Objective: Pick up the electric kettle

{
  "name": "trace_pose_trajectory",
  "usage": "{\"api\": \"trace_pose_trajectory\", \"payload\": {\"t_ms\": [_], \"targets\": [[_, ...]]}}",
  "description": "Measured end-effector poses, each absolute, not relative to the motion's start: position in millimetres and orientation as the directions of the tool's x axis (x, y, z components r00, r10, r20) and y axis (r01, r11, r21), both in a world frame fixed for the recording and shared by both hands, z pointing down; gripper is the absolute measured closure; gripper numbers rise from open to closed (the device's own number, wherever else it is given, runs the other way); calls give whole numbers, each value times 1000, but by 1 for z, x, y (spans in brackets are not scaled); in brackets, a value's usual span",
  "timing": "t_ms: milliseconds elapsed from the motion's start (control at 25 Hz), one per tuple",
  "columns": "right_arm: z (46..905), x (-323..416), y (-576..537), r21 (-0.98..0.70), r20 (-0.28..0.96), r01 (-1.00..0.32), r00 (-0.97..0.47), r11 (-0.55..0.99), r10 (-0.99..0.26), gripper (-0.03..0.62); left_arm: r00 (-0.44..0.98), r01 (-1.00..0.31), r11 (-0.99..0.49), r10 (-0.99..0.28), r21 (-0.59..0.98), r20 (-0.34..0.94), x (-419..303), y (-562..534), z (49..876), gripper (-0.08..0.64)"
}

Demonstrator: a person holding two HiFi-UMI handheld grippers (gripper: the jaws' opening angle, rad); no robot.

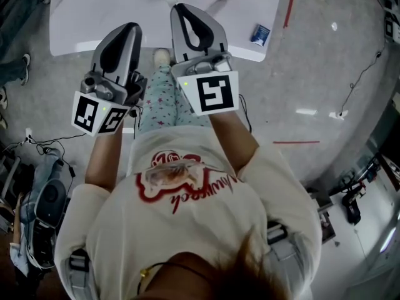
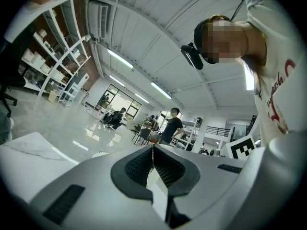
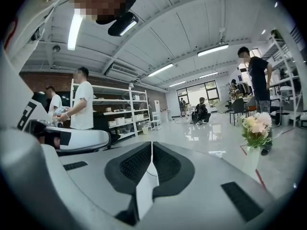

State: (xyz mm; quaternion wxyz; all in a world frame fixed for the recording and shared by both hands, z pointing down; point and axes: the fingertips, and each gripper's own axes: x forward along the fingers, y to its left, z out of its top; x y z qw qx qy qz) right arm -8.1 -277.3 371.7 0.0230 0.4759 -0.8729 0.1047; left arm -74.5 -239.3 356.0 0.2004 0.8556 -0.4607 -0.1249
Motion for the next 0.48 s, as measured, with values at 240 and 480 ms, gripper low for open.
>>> {"api": "trace_pose_trajectory", "payload": {"t_ms": [240, 480], "targets": [[392, -8, -281, -167, 161, -846, -529, 506, -833, 574, 533, -740, -476, -846, 474, -18, -80, -244, 379, 548], [413, -9, -280, -172, 184, -856, -513, 487, -838, 574, 530, -748, -473, -848, 466, -8, -82, -245, 396, 546]]}}
